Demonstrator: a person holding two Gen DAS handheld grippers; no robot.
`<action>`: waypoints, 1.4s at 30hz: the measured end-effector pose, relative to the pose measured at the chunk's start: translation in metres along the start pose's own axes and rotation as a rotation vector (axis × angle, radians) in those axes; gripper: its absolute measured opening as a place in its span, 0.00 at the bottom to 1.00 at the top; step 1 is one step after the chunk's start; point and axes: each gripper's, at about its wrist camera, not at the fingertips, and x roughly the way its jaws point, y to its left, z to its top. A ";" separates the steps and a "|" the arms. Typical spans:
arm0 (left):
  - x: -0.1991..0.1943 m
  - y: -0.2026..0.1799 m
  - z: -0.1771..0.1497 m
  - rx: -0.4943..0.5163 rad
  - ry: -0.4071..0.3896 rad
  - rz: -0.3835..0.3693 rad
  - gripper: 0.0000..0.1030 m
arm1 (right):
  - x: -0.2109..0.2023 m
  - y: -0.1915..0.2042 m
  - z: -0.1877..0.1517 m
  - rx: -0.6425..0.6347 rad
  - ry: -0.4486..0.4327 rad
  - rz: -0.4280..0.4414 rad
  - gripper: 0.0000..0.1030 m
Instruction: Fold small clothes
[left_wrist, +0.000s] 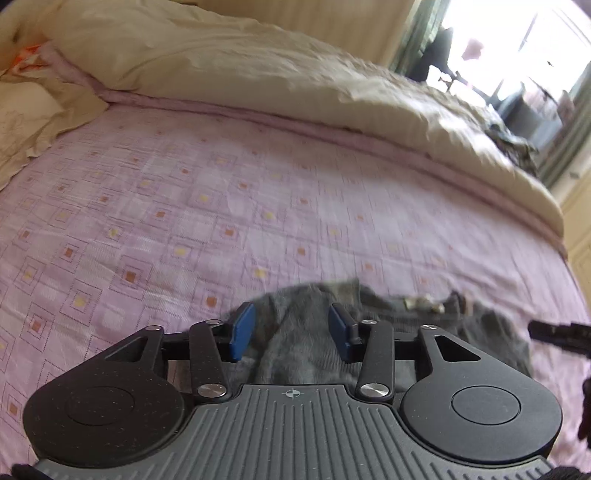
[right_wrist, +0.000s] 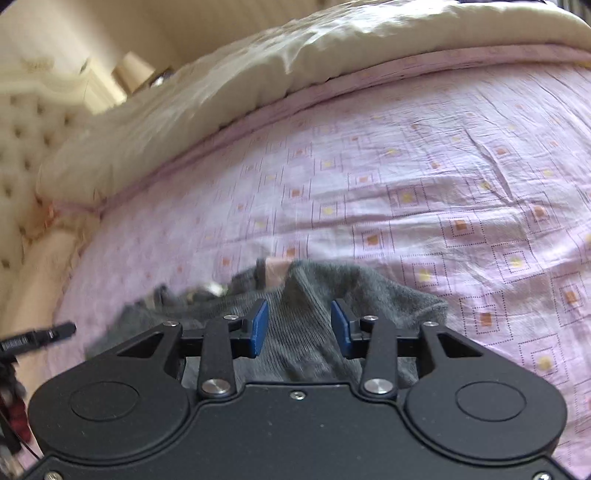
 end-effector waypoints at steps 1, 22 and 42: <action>0.003 -0.002 -0.003 0.025 0.017 -0.001 0.43 | 0.003 0.002 -0.002 -0.035 0.017 -0.011 0.48; 0.074 -0.032 0.001 0.287 0.173 -0.049 0.04 | 0.057 0.040 0.002 -0.378 0.125 -0.041 0.10; 0.050 -0.008 0.017 0.155 0.048 0.114 0.34 | 0.034 0.027 0.017 -0.280 -0.005 -0.198 0.53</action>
